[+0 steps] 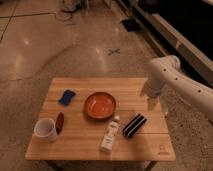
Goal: Drag the ceramic bowl in a circle
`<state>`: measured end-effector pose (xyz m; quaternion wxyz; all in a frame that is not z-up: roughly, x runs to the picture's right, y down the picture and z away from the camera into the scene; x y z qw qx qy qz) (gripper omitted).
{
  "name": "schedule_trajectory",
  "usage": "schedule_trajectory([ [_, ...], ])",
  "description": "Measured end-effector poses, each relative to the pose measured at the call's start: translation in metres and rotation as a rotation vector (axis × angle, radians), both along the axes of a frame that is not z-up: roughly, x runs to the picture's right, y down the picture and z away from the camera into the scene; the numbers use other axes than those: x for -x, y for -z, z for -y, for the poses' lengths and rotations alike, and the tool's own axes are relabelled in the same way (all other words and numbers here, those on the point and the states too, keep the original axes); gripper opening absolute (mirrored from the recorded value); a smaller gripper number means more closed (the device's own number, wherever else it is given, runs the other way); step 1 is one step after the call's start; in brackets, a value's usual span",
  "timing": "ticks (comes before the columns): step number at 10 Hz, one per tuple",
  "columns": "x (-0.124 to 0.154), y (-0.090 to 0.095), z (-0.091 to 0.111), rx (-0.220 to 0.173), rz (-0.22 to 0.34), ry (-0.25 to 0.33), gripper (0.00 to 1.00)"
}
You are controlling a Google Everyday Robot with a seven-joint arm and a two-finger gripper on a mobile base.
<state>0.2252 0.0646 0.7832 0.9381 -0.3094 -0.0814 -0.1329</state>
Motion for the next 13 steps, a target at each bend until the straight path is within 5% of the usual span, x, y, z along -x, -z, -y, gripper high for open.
schedule_trajectory([
  [2,0.004,-0.002,0.000,-0.007,0.013,0.005,0.65],
  [7,0.098,-0.036,0.005,-0.064,0.235,0.130,0.65],
  [13,0.165,-0.066,-0.017,-0.050,0.400,0.312,0.65],
])
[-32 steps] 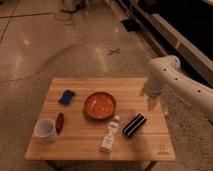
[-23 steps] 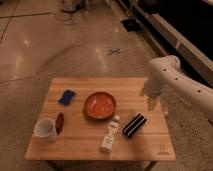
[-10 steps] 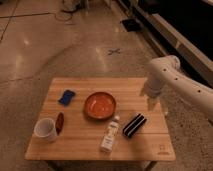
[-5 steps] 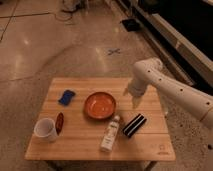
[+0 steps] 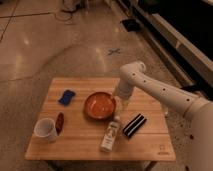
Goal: Drag the ceramic bowl in a circle
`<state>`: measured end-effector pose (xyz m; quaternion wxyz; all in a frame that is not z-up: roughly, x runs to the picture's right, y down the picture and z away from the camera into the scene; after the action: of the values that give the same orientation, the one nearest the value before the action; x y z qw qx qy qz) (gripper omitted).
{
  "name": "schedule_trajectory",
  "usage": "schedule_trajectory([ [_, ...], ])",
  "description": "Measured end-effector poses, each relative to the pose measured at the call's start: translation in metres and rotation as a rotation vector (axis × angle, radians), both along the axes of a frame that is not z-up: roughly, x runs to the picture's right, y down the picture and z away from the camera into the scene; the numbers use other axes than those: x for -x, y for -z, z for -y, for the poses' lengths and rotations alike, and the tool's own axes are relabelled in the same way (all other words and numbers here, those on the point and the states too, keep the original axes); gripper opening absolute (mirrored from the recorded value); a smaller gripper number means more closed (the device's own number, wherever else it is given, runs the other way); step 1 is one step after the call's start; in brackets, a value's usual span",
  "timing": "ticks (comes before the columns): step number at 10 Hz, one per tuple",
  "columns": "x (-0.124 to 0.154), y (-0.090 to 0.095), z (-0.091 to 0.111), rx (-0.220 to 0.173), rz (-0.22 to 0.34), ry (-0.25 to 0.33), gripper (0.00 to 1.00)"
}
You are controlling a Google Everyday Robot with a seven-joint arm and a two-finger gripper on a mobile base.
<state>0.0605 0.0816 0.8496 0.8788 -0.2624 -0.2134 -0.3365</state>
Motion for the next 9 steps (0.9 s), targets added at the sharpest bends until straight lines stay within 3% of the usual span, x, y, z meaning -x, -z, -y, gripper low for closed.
schedule_trajectory([
  [5,0.012,-0.016,-0.029,0.025,0.052,0.098,0.65],
  [8,0.015,-0.031,-0.036,0.022,0.058,0.146,0.43],
  [9,0.016,-0.037,-0.036,0.020,0.052,0.152,0.29],
])
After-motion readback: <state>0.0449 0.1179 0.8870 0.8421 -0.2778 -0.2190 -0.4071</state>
